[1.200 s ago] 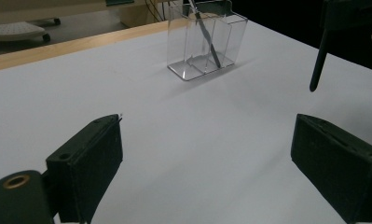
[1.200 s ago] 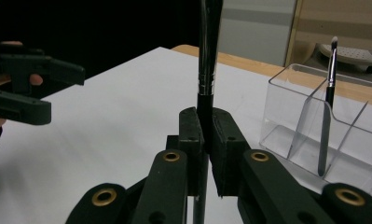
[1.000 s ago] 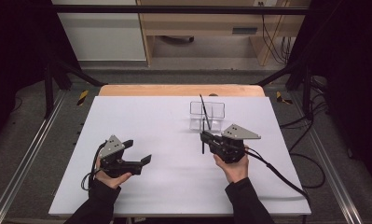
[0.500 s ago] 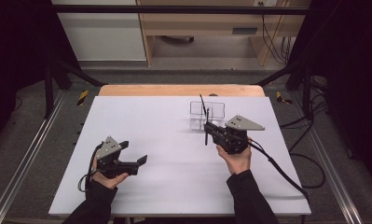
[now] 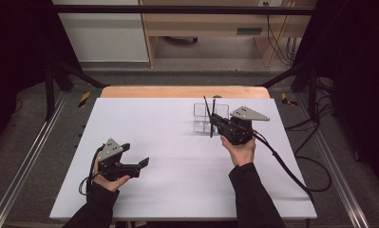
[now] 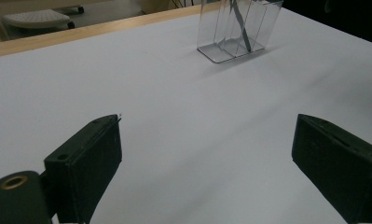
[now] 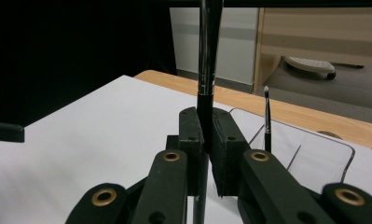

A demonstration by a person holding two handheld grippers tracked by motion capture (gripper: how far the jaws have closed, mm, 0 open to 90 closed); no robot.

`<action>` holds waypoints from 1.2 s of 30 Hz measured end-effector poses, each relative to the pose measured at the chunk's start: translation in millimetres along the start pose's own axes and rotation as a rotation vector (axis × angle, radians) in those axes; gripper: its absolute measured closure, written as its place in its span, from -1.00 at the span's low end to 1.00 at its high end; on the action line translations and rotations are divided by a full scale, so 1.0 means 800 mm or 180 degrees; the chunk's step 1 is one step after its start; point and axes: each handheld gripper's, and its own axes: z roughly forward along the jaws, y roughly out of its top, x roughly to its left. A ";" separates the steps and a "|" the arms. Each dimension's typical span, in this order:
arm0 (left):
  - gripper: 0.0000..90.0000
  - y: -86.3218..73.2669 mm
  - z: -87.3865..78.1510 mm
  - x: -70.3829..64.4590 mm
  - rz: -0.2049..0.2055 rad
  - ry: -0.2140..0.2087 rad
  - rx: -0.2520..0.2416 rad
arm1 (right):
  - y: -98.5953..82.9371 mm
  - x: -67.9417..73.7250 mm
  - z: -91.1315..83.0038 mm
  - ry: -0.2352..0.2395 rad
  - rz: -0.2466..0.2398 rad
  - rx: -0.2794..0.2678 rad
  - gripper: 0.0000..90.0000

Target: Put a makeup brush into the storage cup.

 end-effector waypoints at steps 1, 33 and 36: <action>-0.83 0.000 0.000 0.000 0.0003 0.0000 0.0006 | 0.001 -0.001 0.001 -0.0012 -0.0003 0.0006 0.87; -0.83 -0.004 0.006 0.003 -0.0001 -0.0002 0.0073 | 0.032 -0.041 0.045 -0.0325 0.0135 -0.0007 0.87; -0.83 -0.004 0.005 0.004 -0.0003 0.0000 0.0070 | 0.033 -0.044 0.050 -0.0343 0.0151 -0.0012 0.87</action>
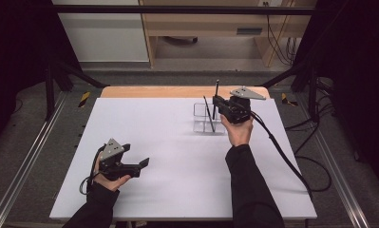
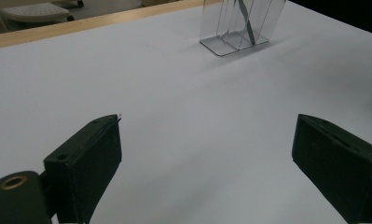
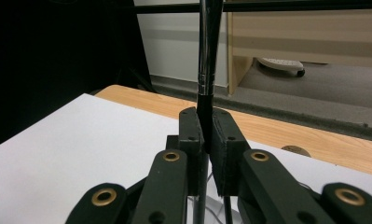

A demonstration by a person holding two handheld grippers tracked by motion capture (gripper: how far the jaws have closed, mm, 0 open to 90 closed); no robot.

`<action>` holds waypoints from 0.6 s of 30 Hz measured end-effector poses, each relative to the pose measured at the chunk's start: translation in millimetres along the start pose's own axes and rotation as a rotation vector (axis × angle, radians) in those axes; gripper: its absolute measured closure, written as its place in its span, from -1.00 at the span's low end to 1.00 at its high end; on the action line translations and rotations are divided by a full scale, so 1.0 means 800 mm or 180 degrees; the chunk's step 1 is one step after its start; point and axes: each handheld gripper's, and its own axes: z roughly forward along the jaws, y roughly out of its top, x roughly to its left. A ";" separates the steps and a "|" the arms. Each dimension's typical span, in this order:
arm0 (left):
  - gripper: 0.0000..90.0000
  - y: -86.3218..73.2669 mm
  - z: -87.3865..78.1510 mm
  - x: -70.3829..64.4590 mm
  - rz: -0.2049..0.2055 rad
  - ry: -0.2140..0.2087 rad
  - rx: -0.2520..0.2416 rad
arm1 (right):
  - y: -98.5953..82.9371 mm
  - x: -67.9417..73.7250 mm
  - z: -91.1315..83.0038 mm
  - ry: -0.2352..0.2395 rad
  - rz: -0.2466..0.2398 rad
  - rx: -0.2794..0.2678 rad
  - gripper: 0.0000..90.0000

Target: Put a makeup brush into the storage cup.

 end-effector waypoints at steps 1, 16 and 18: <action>-0.83 0.000 0.000 0.000 -0.0006 -0.0001 -0.0004 | 0.001 -0.001 0.001 -0.0007 0.0000 -0.0001 0.87; -0.83 0.000 -0.001 0.002 -0.0015 -0.0001 -0.0013 | 0.009 -0.011 0.021 -0.0101 0.0050 -0.0039 0.87; -0.83 0.000 -0.001 0.002 -0.0017 -0.0002 -0.0015 | 0.009 -0.012 0.024 -0.0118 0.0049 -0.0038 0.87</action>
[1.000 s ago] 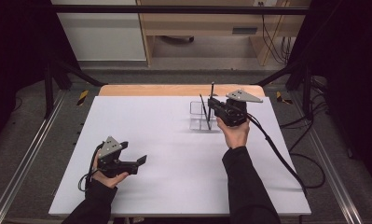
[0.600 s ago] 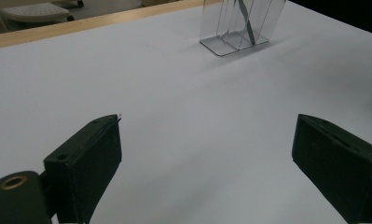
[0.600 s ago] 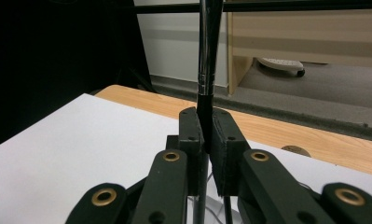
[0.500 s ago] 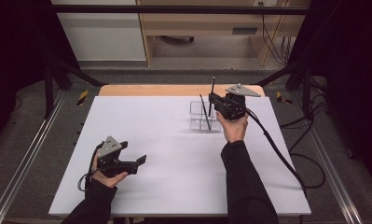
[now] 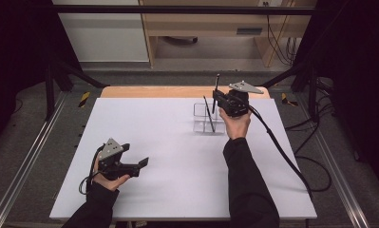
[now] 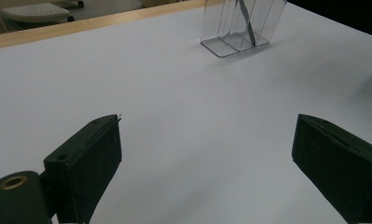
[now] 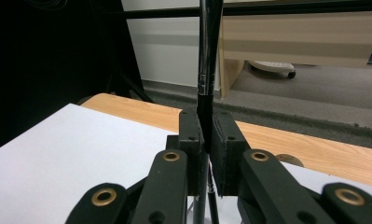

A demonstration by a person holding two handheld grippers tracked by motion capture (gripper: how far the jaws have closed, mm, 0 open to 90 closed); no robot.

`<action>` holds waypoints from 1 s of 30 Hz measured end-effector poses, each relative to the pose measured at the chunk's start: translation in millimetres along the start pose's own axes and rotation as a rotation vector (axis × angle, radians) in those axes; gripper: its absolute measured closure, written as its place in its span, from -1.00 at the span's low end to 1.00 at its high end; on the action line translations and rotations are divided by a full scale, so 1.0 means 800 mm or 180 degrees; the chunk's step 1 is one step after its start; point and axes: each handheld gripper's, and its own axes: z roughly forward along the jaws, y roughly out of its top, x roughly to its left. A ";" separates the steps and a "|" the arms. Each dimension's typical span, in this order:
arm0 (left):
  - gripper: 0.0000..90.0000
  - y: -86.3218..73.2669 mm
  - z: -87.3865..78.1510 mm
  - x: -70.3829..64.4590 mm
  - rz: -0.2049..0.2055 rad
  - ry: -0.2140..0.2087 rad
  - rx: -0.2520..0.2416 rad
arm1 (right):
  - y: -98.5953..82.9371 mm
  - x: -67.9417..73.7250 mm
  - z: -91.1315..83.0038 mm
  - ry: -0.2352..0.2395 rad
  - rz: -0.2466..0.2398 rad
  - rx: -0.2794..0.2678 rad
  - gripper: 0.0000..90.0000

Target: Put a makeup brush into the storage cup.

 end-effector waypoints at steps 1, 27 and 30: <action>-0.83 0.000 0.000 0.000 0.0005 -0.0001 -0.0001 | 0.000 0.000 0.002 -0.0004 0.0012 -0.0002 0.87; -0.83 -0.001 0.000 0.001 -0.0001 0.0001 0.0006 | -0.015 -0.006 0.033 -0.0108 0.0027 0.0131 0.87; -0.83 0.000 0.000 0.001 0.0003 0.0002 0.0005 | -0.018 -0.007 0.035 -0.0111 0.0033 0.0144 0.87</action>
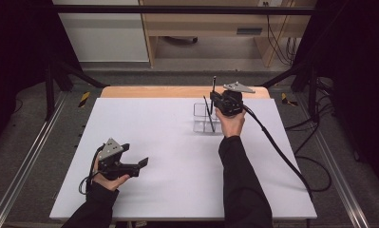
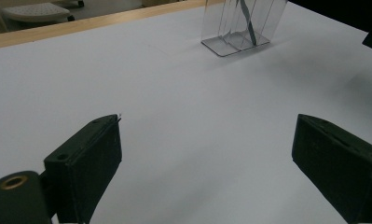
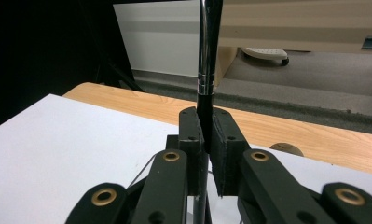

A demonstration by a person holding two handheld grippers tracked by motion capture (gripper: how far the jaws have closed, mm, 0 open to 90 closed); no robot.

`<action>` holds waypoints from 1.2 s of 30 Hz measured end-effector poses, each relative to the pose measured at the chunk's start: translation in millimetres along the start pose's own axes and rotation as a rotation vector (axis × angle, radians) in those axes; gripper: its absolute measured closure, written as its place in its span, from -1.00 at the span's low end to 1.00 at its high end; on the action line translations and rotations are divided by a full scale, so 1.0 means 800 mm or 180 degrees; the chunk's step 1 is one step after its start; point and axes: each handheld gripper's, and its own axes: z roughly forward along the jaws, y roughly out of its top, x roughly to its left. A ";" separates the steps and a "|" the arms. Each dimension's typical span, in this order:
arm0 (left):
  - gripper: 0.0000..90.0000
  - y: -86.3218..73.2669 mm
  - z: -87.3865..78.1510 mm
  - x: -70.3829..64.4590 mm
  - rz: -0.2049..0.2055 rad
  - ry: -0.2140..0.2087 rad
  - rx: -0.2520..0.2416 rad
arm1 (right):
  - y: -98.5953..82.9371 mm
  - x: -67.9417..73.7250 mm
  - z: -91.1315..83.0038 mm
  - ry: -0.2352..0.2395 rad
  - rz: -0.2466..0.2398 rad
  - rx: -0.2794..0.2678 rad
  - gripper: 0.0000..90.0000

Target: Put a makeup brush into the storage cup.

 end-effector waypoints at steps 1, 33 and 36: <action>-0.83 0.000 0.000 0.000 0.0000 0.0001 -0.0002 | -0.001 0.000 0.000 -0.0004 0.0000 -0.0005 0.87; -0.83 0.000 0.000 -0.001 0.0012 0.0004 -0.0004 | -0.039 0.005 0.013 0.0024 0.0042 0.0213 0.87; -0.83 0.000 0.000 -0.002 0.0015 0.0003 -0.0002 | -0.041 0.006 0.014 0.0021 0.0021 0.0243 0.87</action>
